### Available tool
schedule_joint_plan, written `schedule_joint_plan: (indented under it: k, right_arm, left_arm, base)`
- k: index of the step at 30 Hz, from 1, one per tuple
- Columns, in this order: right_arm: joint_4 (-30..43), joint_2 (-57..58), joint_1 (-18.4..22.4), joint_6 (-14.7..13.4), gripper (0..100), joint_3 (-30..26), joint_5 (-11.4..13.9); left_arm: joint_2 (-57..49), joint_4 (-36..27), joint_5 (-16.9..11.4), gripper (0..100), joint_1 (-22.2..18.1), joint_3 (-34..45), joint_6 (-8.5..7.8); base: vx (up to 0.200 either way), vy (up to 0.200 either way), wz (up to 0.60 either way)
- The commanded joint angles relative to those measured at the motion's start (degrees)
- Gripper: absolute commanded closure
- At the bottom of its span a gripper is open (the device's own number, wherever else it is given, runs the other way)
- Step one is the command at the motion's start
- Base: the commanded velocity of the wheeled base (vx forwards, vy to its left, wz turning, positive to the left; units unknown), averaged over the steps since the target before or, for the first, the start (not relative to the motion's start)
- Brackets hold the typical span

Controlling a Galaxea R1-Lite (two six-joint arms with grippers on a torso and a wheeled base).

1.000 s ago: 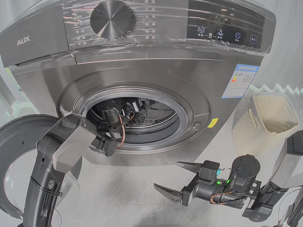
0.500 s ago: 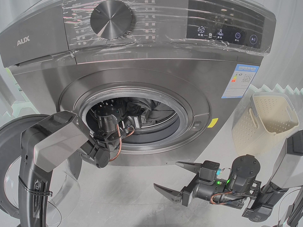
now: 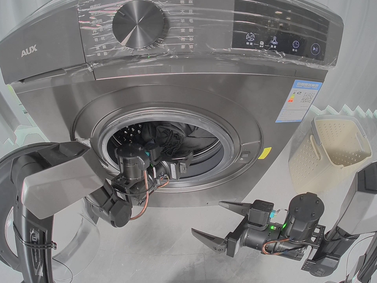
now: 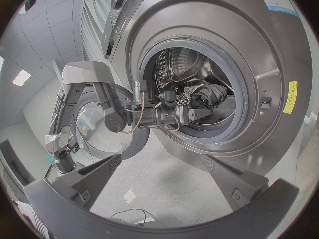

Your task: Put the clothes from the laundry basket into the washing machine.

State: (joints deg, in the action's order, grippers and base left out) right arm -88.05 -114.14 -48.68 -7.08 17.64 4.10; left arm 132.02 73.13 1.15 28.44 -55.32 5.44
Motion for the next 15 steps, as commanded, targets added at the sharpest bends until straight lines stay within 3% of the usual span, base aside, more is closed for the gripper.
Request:
schedule_joint_plan:
  k: [1,6,9,11,15]
  right_arm:
    - [-0.01,0.76,0.86,0.23,0,-0.59,0.03]
    - [-0.01,4.01,1.48,0.14,0,-1.38,-0.14]
    - [0.07,8.23,2.10,0.14,0,-3.93,-0.58]
    - [0.16,10.43,2.01,-0.04,0,-5.42,-0.67]
    - [0.25,12.89,2.10,-0.65,0,-7.27,-3.13]
  left_arm:
    - [-3.44,4.92,-0.27,0,3.11,8.56,-0.08]
    - [-6.69,10.01,-0.18,0,3.38,17.00,-0.08]
    - [-12.84,15.20,-0.09,0,4.61,28.07,0.01]
    - [-16.54,15.90,-0.27,0,4.78,33.26,0.45]
    - [-25.06,15.90,-1.06,0,5.57,41.52,0.36]
  base:
    - [0.000,0.000,0.00]
    - [0.000,0.000,0.00]
    - [0.000,0.000,0.00]
    - [0.000,0.000,0.00]
    - [0.000,0.000,0.00]
